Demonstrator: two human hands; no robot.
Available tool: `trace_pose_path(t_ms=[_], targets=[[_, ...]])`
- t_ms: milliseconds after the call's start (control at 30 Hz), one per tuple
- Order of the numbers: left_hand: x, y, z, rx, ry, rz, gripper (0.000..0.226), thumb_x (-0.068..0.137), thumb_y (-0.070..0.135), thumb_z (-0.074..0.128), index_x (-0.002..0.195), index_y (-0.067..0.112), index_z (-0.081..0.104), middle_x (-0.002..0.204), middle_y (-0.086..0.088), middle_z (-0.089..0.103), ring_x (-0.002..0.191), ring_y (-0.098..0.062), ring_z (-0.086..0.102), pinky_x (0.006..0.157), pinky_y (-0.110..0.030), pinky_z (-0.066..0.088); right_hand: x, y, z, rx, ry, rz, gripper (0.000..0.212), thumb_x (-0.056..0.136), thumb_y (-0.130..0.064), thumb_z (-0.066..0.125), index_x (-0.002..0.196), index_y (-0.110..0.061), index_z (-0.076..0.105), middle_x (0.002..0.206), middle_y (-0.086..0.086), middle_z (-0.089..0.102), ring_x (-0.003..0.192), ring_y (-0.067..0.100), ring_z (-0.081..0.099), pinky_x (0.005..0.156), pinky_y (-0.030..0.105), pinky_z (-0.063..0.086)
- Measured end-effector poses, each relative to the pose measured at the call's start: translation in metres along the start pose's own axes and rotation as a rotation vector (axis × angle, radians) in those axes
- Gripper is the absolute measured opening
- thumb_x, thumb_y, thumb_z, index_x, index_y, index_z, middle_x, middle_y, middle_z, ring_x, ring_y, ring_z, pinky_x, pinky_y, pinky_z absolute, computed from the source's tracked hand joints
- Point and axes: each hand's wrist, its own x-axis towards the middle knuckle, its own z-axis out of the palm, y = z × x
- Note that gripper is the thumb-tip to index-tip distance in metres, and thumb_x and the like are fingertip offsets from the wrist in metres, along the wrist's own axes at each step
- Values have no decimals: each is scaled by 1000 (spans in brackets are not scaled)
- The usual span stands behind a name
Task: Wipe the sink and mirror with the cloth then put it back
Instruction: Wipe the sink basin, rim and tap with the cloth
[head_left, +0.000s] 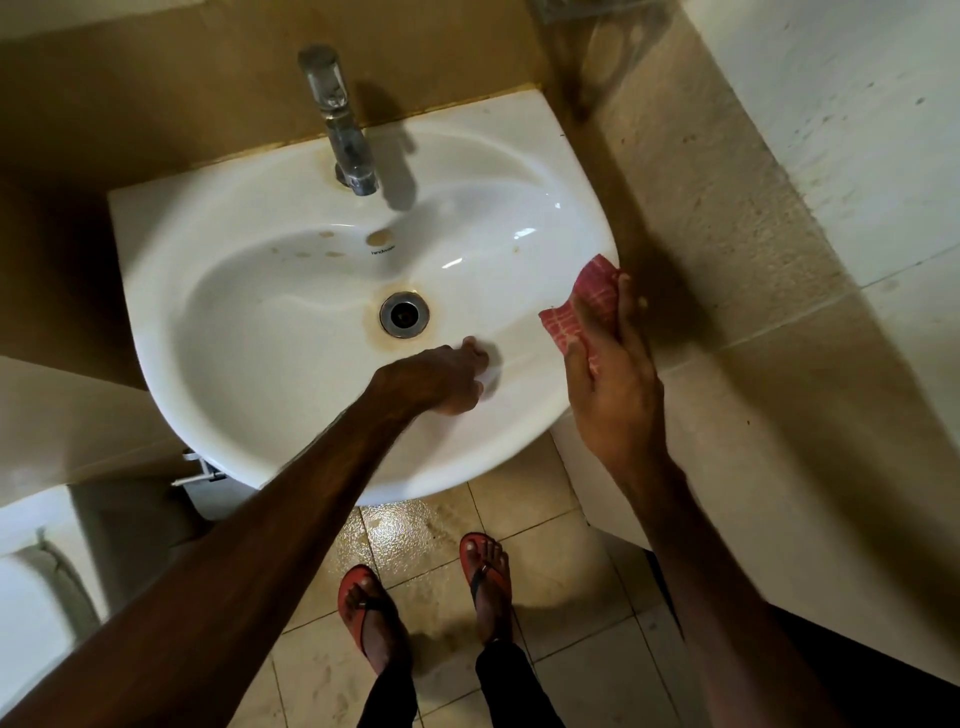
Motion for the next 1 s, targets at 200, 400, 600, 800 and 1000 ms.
trace_pose_path(t_ms=[200, 400, 600, 800, 1000], targets=[[-5, 2, -5, -8, 14, -2, 63, 104, 27, 35, 159, 13, 8, 157, -16, 30, 139, -34, 39, 108, -36, 35, 42, 5, 7, -261, -64, -56, 42, 103, -21, 56, 145, -23, 55, 171, 9, 19, 157, 37, 16, 114, 53, 45], [-5, 3, -3, -25, 25, -8, 63, 103, 24, 36, 158, 11, 10, 154, -18, 35, 134, -35, 43, 104, -35, 37, 71, 6, 1, -511, -144, -167, 57, 98, -20, 59, 153, -25, 46, 172, 11, 14, 158, 38, 14, 125, 52, 19], [-12, 6, -1, -77, 47, 10, 66, 104, 27, 37, 158, 6, 5, 155, -21, 33, 136, -35, 42, 107, -36, 36, 67, 2, 10, -681, -170, -269, 58, 86, -14, 53, 144, -13, 53, 168, 18, 22, 156, 41, 18, 126, 56, 16], [-20, -4, 4, -151, 147, 50, 63, 100, 15, 45, 157, 8, 20, 159, -15, 28, 135, -33, 44, 108, -38, 39, 79, -14, 52, -842, -519, -398, 63, 99, -32, 44, 159, -17, 33, 171, 15, 16, 159, 34, 12, 128, 48, 4], [-30, -35, 18, -146, 230, -31, 46, 94, 18, 54, 136, 1, 47, 136, -13, 53, 120, -31, 57, 96, -35, 46, 67, -50, 107, -679, -668, -421, 70, 103, -27, 44, 164, -18, 12, 173, 13, -2, 160, 33, -3, 127, 53, 1]])
